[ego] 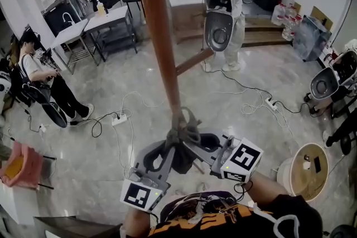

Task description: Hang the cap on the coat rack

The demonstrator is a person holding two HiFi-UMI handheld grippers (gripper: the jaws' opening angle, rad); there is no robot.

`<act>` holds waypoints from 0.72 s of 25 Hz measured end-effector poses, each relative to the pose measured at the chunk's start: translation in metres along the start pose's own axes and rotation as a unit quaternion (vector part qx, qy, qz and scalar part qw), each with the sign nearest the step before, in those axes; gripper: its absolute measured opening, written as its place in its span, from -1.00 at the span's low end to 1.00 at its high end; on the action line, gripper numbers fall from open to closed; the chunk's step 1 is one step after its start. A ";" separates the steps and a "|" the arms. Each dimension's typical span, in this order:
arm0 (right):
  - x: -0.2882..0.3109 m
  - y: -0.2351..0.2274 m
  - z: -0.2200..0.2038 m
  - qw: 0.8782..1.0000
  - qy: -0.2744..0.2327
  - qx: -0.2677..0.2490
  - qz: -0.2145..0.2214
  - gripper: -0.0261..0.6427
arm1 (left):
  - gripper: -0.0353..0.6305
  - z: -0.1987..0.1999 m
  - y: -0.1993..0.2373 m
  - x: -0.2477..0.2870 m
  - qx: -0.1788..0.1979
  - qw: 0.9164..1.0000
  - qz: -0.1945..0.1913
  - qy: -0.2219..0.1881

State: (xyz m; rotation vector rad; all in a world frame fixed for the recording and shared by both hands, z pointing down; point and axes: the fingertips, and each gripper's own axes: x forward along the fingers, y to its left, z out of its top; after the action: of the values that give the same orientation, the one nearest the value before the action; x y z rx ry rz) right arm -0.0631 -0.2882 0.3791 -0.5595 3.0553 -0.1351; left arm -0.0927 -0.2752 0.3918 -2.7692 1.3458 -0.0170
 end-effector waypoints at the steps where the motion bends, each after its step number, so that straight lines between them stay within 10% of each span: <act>1: 0.002 -0.001 -0.002 1.000 0.001 -0.001 -0.001 -0.79 | -0.67 -0.001 0.002 0.001 0.001 1.000 0.001 0.003; 18: 0.016 -0.020 -0.013 1.000 0.009 -0.003 -0.011 -0.79 | -0.68 -0.006 0.014 0.014 0.012 1.000 0.012 -0.002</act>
State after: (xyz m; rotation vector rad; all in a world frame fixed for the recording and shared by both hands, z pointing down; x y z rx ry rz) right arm -0.0715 -0.3118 0.3932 -0.5967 3.0680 -0.1318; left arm -0.0957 -0.2952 0.3968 -2.7313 1.3680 -0.0265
